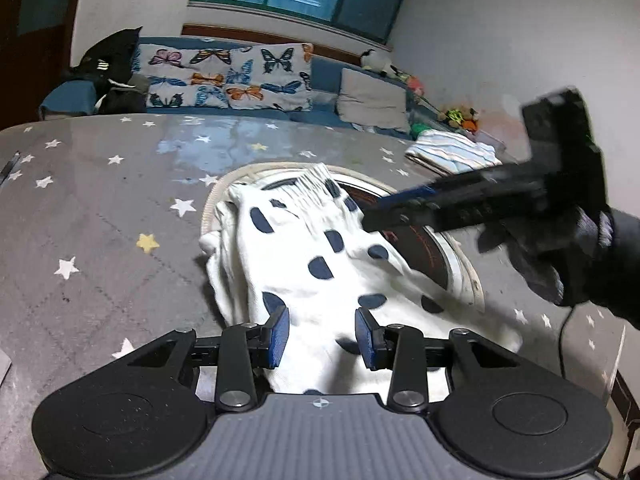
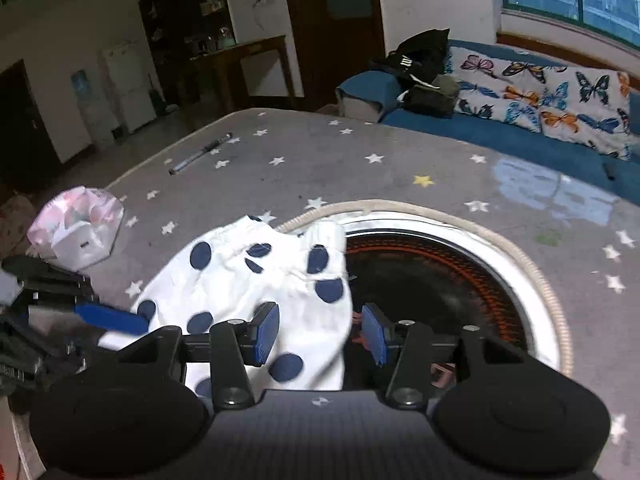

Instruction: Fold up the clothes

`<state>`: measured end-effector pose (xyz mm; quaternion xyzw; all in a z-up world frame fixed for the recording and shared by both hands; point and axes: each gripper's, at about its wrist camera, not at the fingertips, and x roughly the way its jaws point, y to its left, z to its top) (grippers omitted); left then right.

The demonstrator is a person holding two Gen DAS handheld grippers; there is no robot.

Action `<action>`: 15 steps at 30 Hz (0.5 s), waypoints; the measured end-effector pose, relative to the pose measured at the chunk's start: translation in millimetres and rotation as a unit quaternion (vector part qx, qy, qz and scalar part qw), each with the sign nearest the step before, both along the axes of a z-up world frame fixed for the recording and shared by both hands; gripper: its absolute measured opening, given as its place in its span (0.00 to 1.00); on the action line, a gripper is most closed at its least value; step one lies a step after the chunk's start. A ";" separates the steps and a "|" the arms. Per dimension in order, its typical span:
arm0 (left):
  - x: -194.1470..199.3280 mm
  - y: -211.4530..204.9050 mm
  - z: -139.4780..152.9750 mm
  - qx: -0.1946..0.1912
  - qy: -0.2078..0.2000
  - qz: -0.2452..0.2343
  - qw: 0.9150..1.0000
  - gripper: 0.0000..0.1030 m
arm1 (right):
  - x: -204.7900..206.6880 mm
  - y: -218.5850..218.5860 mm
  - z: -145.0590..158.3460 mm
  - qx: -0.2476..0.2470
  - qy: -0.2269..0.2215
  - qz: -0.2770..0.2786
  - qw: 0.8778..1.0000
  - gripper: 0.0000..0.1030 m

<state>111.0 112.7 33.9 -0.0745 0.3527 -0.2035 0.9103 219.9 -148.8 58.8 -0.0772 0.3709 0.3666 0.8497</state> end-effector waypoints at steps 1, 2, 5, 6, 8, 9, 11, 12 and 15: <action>0.2 -0.2 2.5 -0.002 -0.003 0.002 1.000 0.38 | -2.8 -1.9 0.7 0.000 0.001 0.003 1.000 0.45; -0.6 -2.5 5.0 -0.004 -0.009 0.003 1.000 0.38 | -5.5 -3.8 1.4 0.000 0.002 0.006 1.000 0.45; -1.3 -8.9 12.3 -0.008 -0.026 0.005 1.000 0.38 | -13.5 -7.5 -4.8 -0.010 0.009 0.007 1.000 0.45; 1.6 -11.6 11.3 -0.004 -0.026 0.006 1.000 0.38 | -16.2 -8.6 -7.2 -0.014 0.012 0.007 1.000 0.44; 7.7 -17.0 8.7 0.003 -0.025 0.008 1.000 0.37 | -21.5 -10.9 -12.1 -0.022 0.017 0.007 1.000 0.43; 11.5 -18.8 4.6 0.012 -0.019 0.011 1.000 0.36 | -24.2 -12.0 -14.6 -0.025 0.020 0.008 0.999 0.43; 15.8 -18.7 -3.6 0.025 -0.009 0.019 0.999 0.36 | -29.5 -14.3 -19.4 -0.033 0.025 0.008 0.999 0.42; 17.8 -18.5 -7.6 0.032 -0.005 0.023 0.999 0.36 | -30.6 -18.2 -20.8 -0.037 0.024 0.002 0.999 0.41; 17.0 -11.4 -10.9 0.025 -0.005 0.036 0.999 0.38 | -32.6 -33.6 -18.8 -0.041 0.018 -0.019 0.999 0.41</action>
